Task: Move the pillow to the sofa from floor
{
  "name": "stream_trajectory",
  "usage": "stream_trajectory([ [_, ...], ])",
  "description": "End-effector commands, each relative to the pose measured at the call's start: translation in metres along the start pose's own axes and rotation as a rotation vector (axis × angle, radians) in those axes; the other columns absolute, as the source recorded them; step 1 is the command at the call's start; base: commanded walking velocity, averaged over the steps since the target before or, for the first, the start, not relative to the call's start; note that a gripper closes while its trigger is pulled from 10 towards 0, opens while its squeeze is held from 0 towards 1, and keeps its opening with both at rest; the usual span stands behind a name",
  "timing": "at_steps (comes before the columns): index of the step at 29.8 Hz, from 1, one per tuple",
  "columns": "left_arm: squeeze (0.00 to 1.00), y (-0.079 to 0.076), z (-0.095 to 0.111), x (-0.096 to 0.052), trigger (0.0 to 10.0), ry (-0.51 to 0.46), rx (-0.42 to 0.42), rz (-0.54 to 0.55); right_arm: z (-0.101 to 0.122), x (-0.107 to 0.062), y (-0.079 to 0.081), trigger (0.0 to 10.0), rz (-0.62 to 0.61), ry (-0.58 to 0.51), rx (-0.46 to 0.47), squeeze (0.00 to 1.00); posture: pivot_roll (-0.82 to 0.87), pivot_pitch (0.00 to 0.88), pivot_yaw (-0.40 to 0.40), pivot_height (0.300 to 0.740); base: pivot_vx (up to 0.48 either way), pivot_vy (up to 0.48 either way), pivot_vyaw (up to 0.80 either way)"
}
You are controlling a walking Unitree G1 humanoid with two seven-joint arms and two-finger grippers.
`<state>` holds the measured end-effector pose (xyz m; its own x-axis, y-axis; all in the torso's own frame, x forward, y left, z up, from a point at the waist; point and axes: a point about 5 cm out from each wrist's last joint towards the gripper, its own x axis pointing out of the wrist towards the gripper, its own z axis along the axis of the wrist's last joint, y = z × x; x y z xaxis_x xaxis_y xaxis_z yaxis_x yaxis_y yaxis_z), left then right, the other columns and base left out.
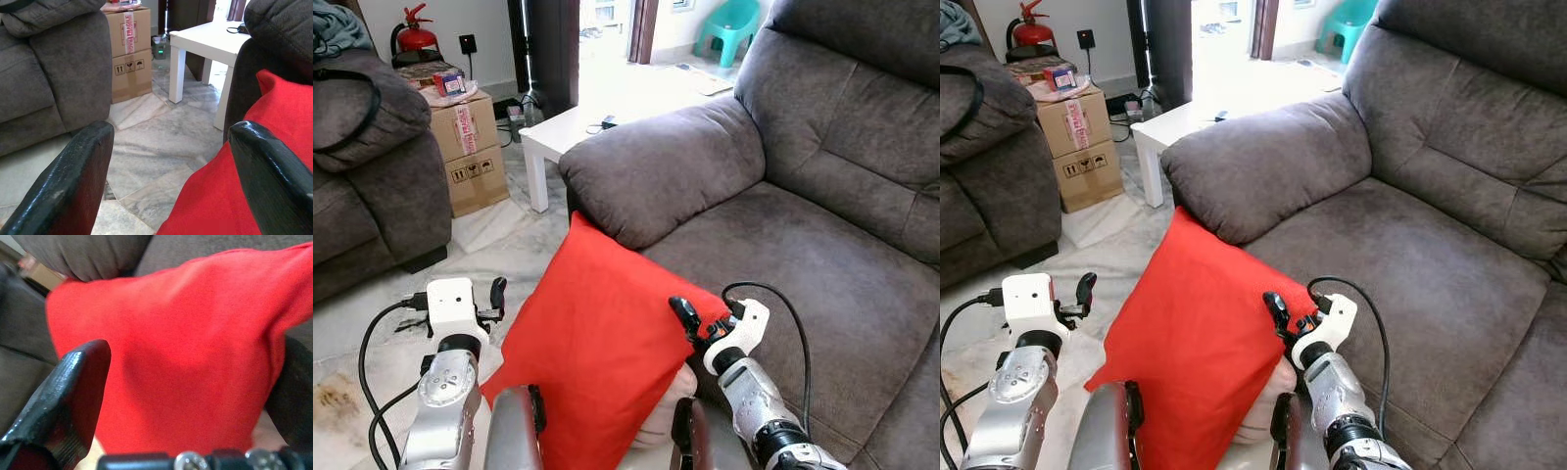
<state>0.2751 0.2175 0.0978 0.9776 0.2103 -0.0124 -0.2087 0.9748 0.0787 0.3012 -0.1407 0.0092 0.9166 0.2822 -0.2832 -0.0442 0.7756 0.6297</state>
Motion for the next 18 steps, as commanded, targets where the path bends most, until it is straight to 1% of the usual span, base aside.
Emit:
stream_trajectory([
  [1,0.0,-0.002,0.001,-0.002,10.0,0.003,-0.006,-0.009,0.005,0.002,0.0,10.0,-0.013,-0.003,-0.028,0.0,0.15,0.0,-0.122,0.517,0.0,0.0,0.0],
  [9,0.0,0.002,0.002,-0.007,10.0,0.006,-0.004,0.004,0.004,0.005,0.006,10.0,0.007,0.007,-0.034,0.0,0.16,0.015,-0.131,0.517,0.0,0.0,0.0],
  [14,0.0,0.005,0.004,-0.01,10.0,0.001,-0.003,0.013,-0.001,0.007,0.009,10.0,0.015,0.022,0.006,0.0,0.17,0.036,-0.139,0.517,0.0,0.0,0.0],
  [18,0.0,0.009,0.005,-0.012,10.0,-0.001,0.0,0.027,-0.007,0.006,0.01,10.0,0.01,0.045,0.012,0.0,0.17,0.049,-0.143,0.517,0.0,0.0,0.0],
])
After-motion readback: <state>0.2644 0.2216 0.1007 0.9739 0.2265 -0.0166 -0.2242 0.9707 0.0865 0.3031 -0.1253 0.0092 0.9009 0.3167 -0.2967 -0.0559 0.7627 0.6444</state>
